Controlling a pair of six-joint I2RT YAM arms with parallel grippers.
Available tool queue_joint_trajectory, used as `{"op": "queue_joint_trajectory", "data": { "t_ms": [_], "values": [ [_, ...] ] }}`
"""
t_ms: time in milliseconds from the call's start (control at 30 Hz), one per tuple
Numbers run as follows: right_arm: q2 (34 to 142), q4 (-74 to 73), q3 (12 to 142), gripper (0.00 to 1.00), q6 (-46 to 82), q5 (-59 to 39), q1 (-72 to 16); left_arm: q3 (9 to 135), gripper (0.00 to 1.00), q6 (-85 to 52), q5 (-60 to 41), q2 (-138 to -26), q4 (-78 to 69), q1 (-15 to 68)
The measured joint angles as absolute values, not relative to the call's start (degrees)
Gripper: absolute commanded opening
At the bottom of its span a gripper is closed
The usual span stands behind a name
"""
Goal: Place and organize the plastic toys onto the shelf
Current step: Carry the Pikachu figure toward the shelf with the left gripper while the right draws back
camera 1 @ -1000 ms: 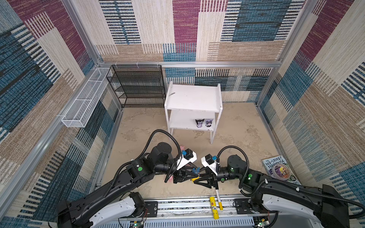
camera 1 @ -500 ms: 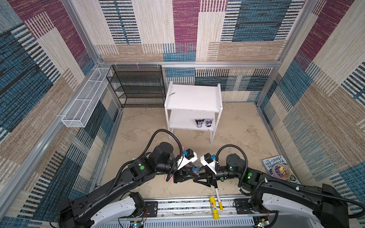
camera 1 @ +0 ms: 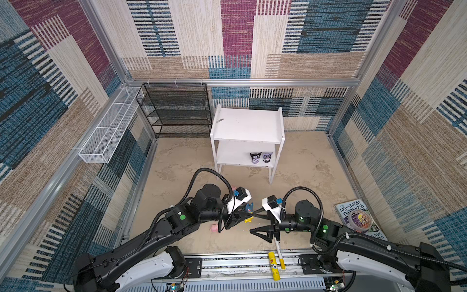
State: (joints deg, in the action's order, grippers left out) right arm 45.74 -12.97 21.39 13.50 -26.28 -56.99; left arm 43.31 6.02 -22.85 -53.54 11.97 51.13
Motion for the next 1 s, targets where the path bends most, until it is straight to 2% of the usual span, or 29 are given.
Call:
{"op": "queue_joint_trajectory", "data": {
  "t_ms": [133,433,733,1000],
  "values": [
    [38.59,-8.38,19.68,0.85,14.48,-22.46,-56.99,43.29,0.11,8.4,-21.02,-56.71,6.0,48.42],
    [27.75,-1.98,17.34,0.86,17.34,-15.22,-56.97,45.45,0.1,14.09,-21.41,-65.69,-4.19,41.76],
    [27.7,-1.19,16.84,0.86,17.91,-12.91,-56.97,52.69,0.1,24.38,-21.04,-72.95,-5.32,38.04],
    [26.79,-1.15,16.84,0.87,17.91,-12.64,-56.97,51.13,0.08,29.76,-18.15,-76.25,-11.11,36.03]
  ]
}}
